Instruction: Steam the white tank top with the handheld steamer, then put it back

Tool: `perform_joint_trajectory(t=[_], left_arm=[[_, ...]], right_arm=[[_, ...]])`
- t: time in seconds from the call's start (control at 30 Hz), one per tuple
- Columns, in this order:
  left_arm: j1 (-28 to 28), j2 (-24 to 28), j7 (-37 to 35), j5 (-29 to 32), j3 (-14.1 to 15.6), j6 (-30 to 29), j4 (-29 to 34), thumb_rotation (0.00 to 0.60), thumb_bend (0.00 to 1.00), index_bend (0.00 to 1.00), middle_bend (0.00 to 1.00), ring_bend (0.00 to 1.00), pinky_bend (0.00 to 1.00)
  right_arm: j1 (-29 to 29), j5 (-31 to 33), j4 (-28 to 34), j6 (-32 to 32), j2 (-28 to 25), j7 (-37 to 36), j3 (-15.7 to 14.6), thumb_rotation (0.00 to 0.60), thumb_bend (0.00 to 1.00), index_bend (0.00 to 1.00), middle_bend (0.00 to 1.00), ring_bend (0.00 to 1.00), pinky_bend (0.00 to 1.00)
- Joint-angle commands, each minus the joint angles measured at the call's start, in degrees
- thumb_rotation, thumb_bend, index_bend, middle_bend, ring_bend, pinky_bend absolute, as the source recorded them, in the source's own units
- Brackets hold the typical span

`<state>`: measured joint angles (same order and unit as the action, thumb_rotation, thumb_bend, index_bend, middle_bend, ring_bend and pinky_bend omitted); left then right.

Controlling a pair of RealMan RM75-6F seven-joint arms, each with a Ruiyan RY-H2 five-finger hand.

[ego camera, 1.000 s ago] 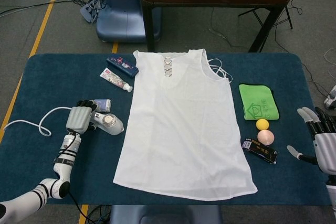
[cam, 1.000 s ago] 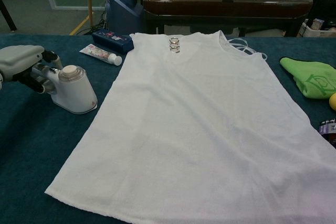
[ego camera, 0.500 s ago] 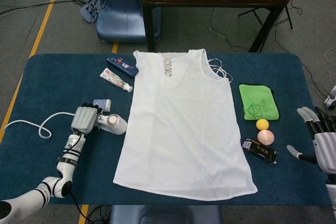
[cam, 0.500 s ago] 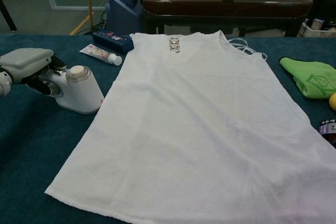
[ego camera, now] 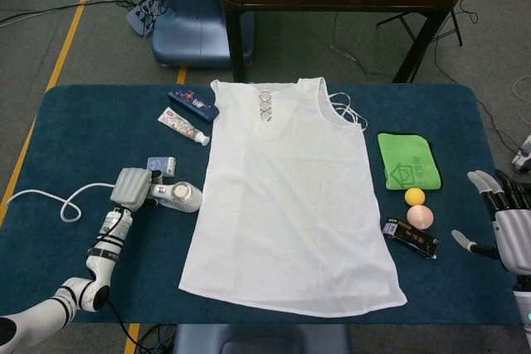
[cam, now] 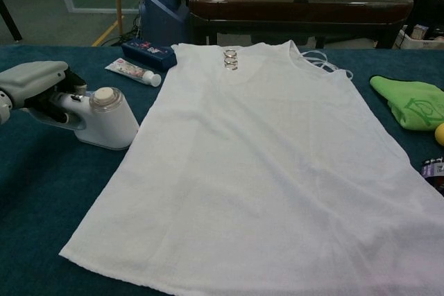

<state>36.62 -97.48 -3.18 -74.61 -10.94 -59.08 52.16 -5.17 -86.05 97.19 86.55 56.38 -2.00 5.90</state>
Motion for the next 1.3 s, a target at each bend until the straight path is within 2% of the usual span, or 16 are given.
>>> perform_joint_trajectory(t=[0.03,0.33,0.57,0.77,1.03,1.13,1.3], left_arm=[[0.05,1.12,-3.25,-0.25,-0.35,0.69,0.22,0.600,0.23,0.82,0.76,0.63,0.67],[-0.16,3.85,-8.62,-0.27,-0.83,1.60,0.53,0.600,0.23,0.89,0.81,0.68,0.74],[-0.24,7.44,-11.16,1.77,-2.25,3.80,4.44,0.600,0.23,0.90,0.83,0.70,0.76],[-0.62,11.21,-13.39,4.26,-3.78,5.84,11.69,0.600,0.23,0.90,0.84,0.70,0.76],[-0.47,13.31,-9.31,5.69,-4.51,4.61,22.37,0.600,0.23,0.90,0.84,0.70,0.76],[0.03,12.73,-6.08,6.03,-4.55,3.56,25.42,0.600,0.23,0.90,0.84,0.70,0.76],[1.25,10.52,-1.13,6.31,-4.42,2.11,28.41,0.600,0.23,0.90,0.84,0.70,0.76]], right_arm=[[-0.03,-0.07,0.07,0.00,0.04,0.08,0.00,0.600,0.12,0.02,0.14,0.03,0.09],[-0.25,-0.45,0.60,-0.23,0.08,0.71,-0.08,0.600,0.12,0.02,0.15,0.03,0.09],[-0.98,-0.96,1.09,-1.32,0.20,1.29,-0.27,0.600,0.12,0.02,0.15,0.03,0.09],[-1.88,-1.53,1.18,-3.01,0.50,1.60,-0.76,0.600,0.12,0.02,0.15,0.03,0.09],[-4.56,-3.72,1.37,-8.22,1.38,2.46,-2.54,0.600,0.13,0.02,0.15,0.03,0.09],[-6.20,-5.12,1.56,-10.96,2.04,2.69,-3.35,0.600,0.20,0.02,0.15,0.03,0.09],[-8.94,-7.23,1.85,-15.71,3.16,3.19,-4.88,0.600,0.39,0.02,0.15,0.03,0.09]])
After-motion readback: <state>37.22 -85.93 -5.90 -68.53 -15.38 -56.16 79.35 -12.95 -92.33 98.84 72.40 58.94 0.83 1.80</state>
